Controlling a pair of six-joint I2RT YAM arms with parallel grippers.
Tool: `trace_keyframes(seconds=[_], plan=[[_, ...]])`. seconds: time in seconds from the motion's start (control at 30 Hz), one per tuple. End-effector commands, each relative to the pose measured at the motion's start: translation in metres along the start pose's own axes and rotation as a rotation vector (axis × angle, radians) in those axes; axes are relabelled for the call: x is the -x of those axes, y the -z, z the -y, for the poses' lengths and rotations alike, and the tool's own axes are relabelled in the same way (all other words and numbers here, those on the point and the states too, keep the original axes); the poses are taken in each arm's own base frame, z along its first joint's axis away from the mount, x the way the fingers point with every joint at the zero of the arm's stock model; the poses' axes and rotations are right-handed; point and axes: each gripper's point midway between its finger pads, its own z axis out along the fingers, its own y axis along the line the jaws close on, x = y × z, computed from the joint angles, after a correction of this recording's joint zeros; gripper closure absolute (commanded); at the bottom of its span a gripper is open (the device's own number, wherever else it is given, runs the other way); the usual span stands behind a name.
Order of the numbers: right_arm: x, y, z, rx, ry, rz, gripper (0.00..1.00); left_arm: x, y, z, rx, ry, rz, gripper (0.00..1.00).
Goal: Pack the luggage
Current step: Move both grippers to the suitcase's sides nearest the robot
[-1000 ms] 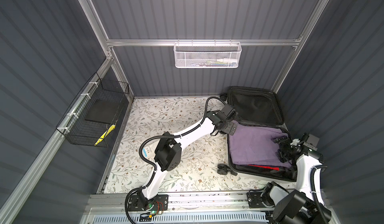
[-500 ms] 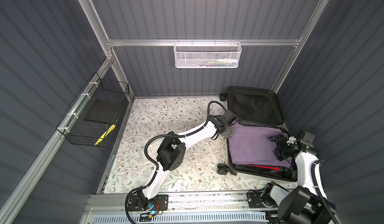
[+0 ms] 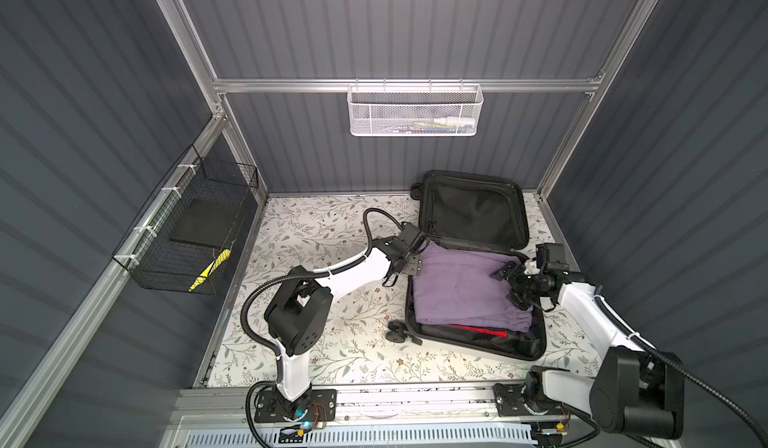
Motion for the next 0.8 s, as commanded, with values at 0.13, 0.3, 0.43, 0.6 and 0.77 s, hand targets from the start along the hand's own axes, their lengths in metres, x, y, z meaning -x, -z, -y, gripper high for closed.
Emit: trace_keyframes(seconds=[0.13,0.3,0.43,0.6,0.77], plan=[[0.003,-0.027,-0.036,-0.07,0.089,0.029,0.16,-0.035,0.01,-0.08,0.179,0.097,-0.066,0.22],[-0.007,-0.042,-0.07,-0.068,0.165,-0.01,0.16,-0.045,0.017,-0.118,0.211,0.184,-0.069,0.24],[-0.011,-0.036,-0.096,-0.049,0.237,-0.022,0.16,-0.044,0.02,-0.134,0.208,0.233,-0.059,0.23],[-0.007,-0.002,-0.105,-0.037,0.284,0.055,0.16,-0.028,0.027,-0.125,0.146,0.224,-0.032,0.15],[-0.009,0.024,-0.093,-0.053,0.302,0.11,0.16,-0.002,0.046,-0.11,0.066,0.214,0.015,0.03]])
